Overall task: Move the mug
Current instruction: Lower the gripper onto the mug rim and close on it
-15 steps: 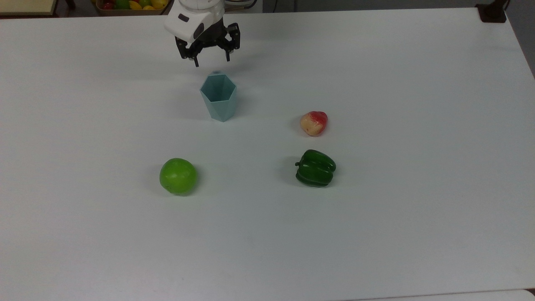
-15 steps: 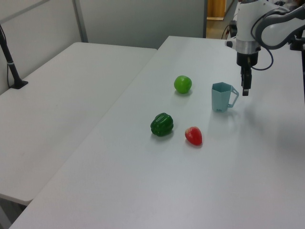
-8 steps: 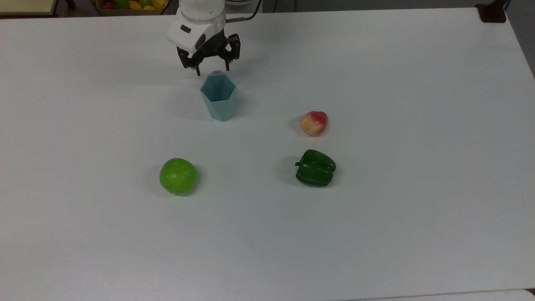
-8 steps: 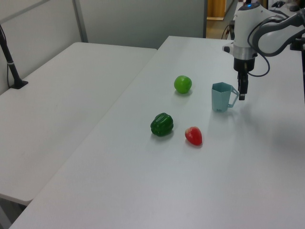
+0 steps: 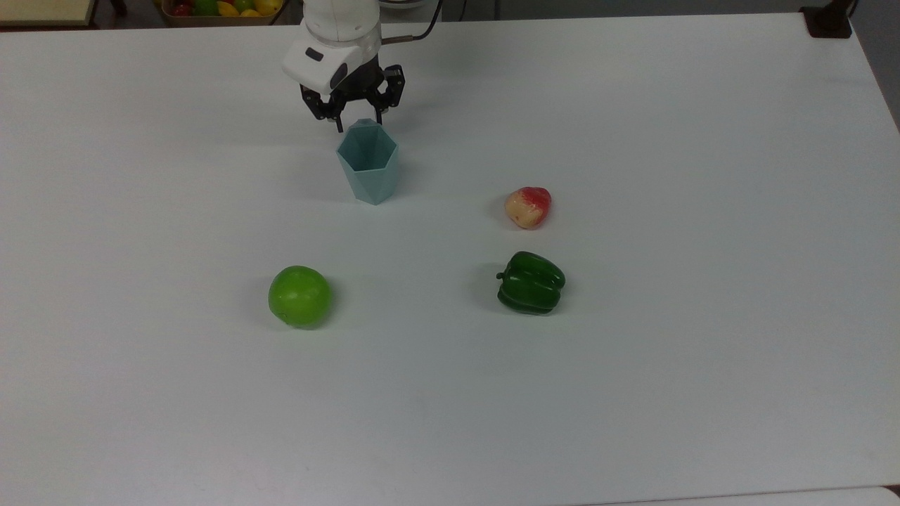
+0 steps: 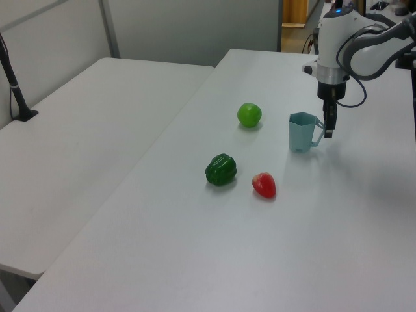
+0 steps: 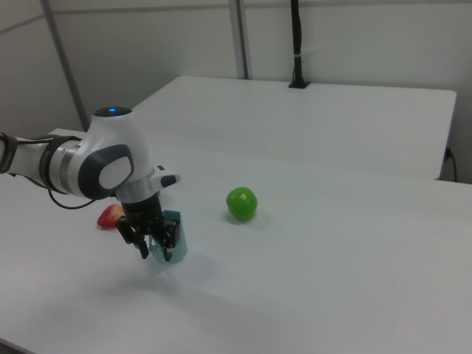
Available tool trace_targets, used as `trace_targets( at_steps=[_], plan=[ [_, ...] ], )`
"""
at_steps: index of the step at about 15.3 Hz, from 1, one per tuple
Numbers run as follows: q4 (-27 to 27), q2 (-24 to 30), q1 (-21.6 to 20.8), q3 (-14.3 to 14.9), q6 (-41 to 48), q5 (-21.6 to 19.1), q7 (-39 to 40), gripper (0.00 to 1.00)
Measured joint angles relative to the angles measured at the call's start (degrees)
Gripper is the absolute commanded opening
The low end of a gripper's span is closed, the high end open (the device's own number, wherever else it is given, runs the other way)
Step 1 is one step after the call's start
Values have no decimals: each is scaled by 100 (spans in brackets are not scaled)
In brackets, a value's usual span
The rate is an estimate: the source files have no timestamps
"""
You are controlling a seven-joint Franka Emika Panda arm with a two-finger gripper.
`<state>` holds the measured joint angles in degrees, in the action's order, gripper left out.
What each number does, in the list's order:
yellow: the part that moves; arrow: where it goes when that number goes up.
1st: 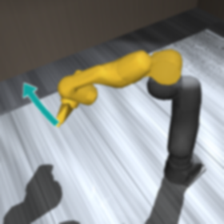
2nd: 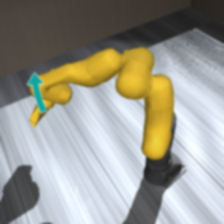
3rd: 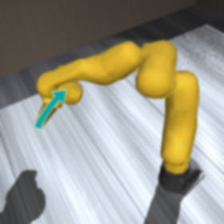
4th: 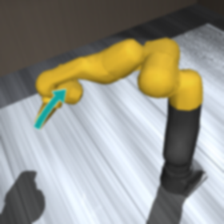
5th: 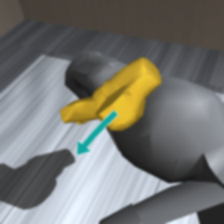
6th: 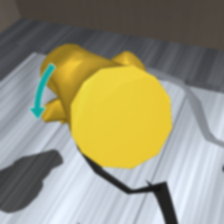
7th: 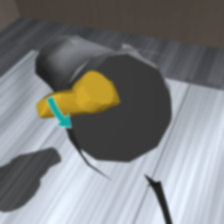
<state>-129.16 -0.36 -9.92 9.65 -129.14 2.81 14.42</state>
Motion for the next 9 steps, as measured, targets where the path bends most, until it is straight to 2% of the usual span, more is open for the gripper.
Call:
trace_targets(
  at_steps=[9],
  plan=[
    [0,-88,-2,-61,-202,0,-170,38]
  ],
)
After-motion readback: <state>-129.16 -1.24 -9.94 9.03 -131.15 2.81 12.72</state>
